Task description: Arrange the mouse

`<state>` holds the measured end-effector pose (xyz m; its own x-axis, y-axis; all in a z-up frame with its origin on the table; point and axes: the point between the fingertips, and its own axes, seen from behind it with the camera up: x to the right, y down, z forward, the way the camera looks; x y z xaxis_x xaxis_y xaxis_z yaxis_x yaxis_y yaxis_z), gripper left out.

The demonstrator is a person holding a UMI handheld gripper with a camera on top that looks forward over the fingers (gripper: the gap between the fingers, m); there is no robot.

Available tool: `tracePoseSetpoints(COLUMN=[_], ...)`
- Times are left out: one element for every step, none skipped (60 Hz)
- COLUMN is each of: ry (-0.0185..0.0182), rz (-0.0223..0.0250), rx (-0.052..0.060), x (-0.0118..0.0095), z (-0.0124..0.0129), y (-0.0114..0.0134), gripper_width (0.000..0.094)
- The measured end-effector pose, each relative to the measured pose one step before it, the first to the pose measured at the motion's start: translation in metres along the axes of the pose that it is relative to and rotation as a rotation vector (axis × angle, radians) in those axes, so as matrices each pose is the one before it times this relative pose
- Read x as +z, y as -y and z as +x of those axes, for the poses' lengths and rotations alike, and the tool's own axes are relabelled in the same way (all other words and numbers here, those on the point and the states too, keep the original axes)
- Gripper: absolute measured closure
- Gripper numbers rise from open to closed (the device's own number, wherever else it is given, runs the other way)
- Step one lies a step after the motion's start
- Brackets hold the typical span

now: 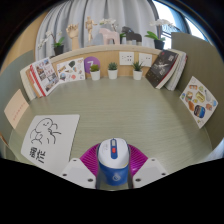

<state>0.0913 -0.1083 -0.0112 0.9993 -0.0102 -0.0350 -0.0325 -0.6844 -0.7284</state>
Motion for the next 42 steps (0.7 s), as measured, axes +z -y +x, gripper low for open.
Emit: tracePoseSetpoints(ry=[0.0062,0.00643,0.00712,0.00635,0.00551,0.0041,0.00088,-0.00411,-0.00507,-0.00511,-0.00818,-0.0108,-0.00989,-0.00711,-0.00584,-0.00669,-0.00697,-0.00727,-0.00686,-0.00661,-0.00521,-0.0044,-0.00411,-0.00316,-0.00196,-0.00029,0.00077,0.0012,0.00238,0.00324,0.00416,0.00336,0.00357,0.00385,0.0054,0.00551,0.00702,0.00792,0.00853,0.00975,0.00811,0.00598], rz=[-0.00889,-0.01458,-0.00862,-0.01221,-0.01019,-0.00985,-0.00758,-0.00813,-0.00925,-0.00798,-0.00764,-0.00283,0.00055,0.0029,0.00637,0.0113,0.01241,0.01481,0.01756,0.02094,0.0195,0.02178,0.01726,0.01791,0.01852,0.01881,0.01788,0.01552,0.01353,0.01015,0.01232,0.01276,0.01156,0.01012,0.00874,0.00855,0.00909,0.00672,0.00348,0.00382,0.00146,-0.00109], rx=[-0.0015,0.0018,0.007,0.0106,0.007,0.0034,0.0039,0.0032,-0.0003,-0.0047,-0.0025,0.0013,0.0023,0.0012,0.0029,0.0054,0.0047,0.0018,0.0005,0.0011,0.0021,0.0013,0.0014,0.0026,0.0042,0.0046,0.0044,0.0046,0.0046,0.0031,0.0031,0.0032,0.0027,0.0009,0.0006,0.0027,0.0061,0.0095,0.0092,0.009,0.0075,0.0044], x=[0.0,-0.00058,-0.00007,-0.00013,-0.00026,-0.00034,-0.00033,-0.00005,0.0,-0.00018,-0.00084,-0.00152,-0.00184,-0.0022,-0.00287,-0.00348,-0.00436,-0.00449,-0.00471,-0.00492,-0.00468,-0.00479,-0.00464,-0.00472,-0.00459,-0.00451,-0.00436,-0.00443,-0.00497,-0.00391,-0.00425,-0.00436,-0.00397,-0.00347,-0.00344,-0.0029,-0.00234,-0.00146,-0.00125,-0.00042,0.00047,0.00094], z=[-0.00021,-0.00012,-0.00011,-0.00035,-0.00024,-0.00006,0.00017,0.0009,0.00068,-0.00037,0.00025,0.00143,0.00125,0.0002,-0.00037,-0.00074,-0.0009,-0.00163,-0.00208,-0.0027,-0.0029,-0.00315,-0.00434,-0.00462,-0.00533,-0.0061,-0.00672,-0.0076,-0.00838,-0.00879,-0.00911,-0.00935,-0.00929,-0.01005,-0.00988,-0.01032,-0.01005,-0.01091,-0.00982,-0.00984,-0.00919,-0.00804], y=[0.00005,-0.00087,0.00022,-0.00063,0.00005,0.00005,0.00036,0.00008,-0.00023,0.00022,0.00022,0.00164,0.00261,0.0038,0.00513,0.00652,0.00804,0.00839,0.00947,0.01049,0.01128,0.01112,0.01075,0.01059,0.01074,0.01075,0.0102,0.00953,0.00903,0.00848,0.00819,0.00799,0.00745,0.0066,0.00621,0.00547,0.00411,0.00339,0.00331,0.00159,0.00047,-0.00096], gripper_width=[0.0572,0.0571,0.0573,0.0573,0.0574,0.0572,0.0573,0.0574,0.0574,0.0574,0.0573,0.0573,0.0573,0.0572,0.0573,0.0573,0.0573,0.0572,0.0572,0.057,0.0572,0.0572,0.0572,0.0571,0.0571,0.057,0.0572,0.0572,0.0572,0.0571,0.0571,0.0571,0.0572,0.0572,0.0572,0.0572,0.0572,0.0572,0.0573,0.0573,0.0573,0.0574])
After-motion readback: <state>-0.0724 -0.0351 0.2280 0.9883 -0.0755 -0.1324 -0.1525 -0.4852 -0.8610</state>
